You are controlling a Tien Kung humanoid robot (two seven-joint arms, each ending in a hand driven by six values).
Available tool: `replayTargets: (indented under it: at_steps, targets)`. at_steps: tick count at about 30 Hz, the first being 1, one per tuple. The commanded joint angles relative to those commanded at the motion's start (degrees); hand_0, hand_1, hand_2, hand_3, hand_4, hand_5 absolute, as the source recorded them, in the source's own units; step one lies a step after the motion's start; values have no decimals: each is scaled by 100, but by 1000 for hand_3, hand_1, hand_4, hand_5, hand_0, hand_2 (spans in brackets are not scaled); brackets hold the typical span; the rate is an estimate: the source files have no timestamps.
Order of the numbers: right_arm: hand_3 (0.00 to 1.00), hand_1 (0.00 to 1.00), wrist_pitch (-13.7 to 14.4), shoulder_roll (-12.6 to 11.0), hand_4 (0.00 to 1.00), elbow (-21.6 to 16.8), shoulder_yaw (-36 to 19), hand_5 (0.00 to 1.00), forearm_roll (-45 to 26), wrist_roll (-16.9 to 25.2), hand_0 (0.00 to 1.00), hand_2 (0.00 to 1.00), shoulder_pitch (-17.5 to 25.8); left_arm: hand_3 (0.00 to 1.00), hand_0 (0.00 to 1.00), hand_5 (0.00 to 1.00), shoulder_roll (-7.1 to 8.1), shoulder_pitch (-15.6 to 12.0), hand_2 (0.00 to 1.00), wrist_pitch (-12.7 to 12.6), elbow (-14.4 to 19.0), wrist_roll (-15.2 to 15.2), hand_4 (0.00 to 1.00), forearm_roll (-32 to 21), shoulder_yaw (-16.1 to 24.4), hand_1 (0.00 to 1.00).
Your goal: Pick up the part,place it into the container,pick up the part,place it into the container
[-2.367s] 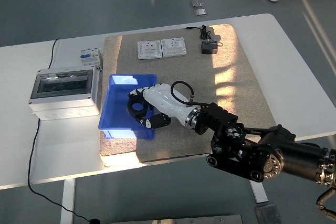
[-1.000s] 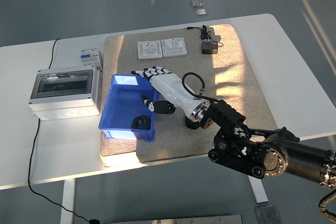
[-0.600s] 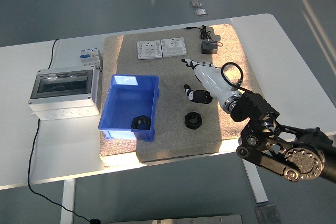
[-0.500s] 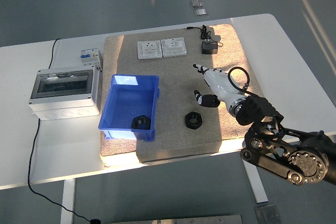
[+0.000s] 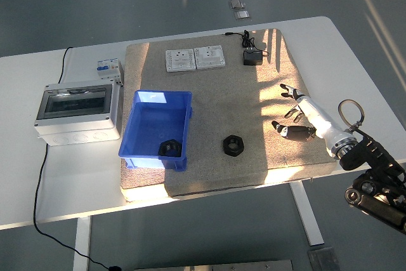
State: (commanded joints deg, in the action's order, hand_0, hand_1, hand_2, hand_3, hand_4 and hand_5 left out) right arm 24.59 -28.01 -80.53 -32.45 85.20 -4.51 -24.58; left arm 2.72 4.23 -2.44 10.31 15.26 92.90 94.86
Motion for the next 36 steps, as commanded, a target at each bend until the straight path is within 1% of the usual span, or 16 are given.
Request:
replayTargets:
  at_steps: [1, 3, 4, 9, 10, 15, 16, 21, 23, 26, 29, 36]
  targets:
    - [891, 649, -70, 25, 622, -7, 83, 67, 77, 118, 635, 838, -36, 576, 697, 595, -5, -7, 717, 4, 0, 7, 467, 22, 9, 694]
    - [891, 649, -201, 76, 622, -29, 226, 67, 222, 145, 635, 838, -121, 576, 697, 595, -10, -18, 717, 9, 0, 17, 467, 46, 18, 694]
    - [902, 730, -275, 101, 599, -48, 299, 34, 304, 102, 661, 863, -175, 576, 696, 595, -12, -22, 717, 12, 0, 22, 467, 58, 24, 695]
    - [902, 730, -687, 149, 599, -236, 681, 34, 775, -390, 661, 863, -524, 576, 696, 595, -16, -14, 717, 25, 0, 19, 467, 119, 48, 695]
    - [924, 820, -721, 149, 542, -252, 724, 2, 808, -446, 689, 885, -565, 576, 696, 595, -16, -7, 717, 24, 0, 10, 467, 106, 42, 695]
    - [924, 820, -904, 177, 542, -251, 1037, 2, 855, -617, 689, 885, -880, 576, 696, 595, -20, 35, 717, 30, 0, -39, 467, 20, -27, 695]
    - [935, 843, -943, 187, 569, -232, 1111, 2, 853, -632, 696, 890, -964, 574, 695, 595, -23, 46, 717, 37, 0, -41, 465, 26, -31, 694]
    - [935, 843, -1169, 215, 569, -84, 1455, 2, 827, -680, 696, 890, -1354, 574, 695, 595, -41, 104, 717, 80, 0, -39, 465, 121, -12, 694]
    - [939, 848, -1272, 179, 562, -43, 1565, 2, 809, -696, 698, 892, -1446, 573, 695, 594, -45, 120, 717, 92, 0, -39, 464, 130, -17, 694]
    - [939, 848, -1377, 110, 562, -36, 1665, 2, 766, -712, 698, 892, -1491, 573, 695, 594, -44, 123, 717, 100, 0, -37, 464, 115, -27, 694]
    - [954, 858, -1412, 78, 564, -58, 1708, 2, 770, -726, 701, 901, -1492, 573, 695, 598, -42, 117, 717, 99, 0, -32, 465, 92, -33, 694]
    - [955, 861, -1471, 182, 558, -92, 1754, 2, 1026, -827, 703, 904, -1541, 573, 696, 598, -50, 143, 719, 108, 0, -41, 466, 145, -3, 694]
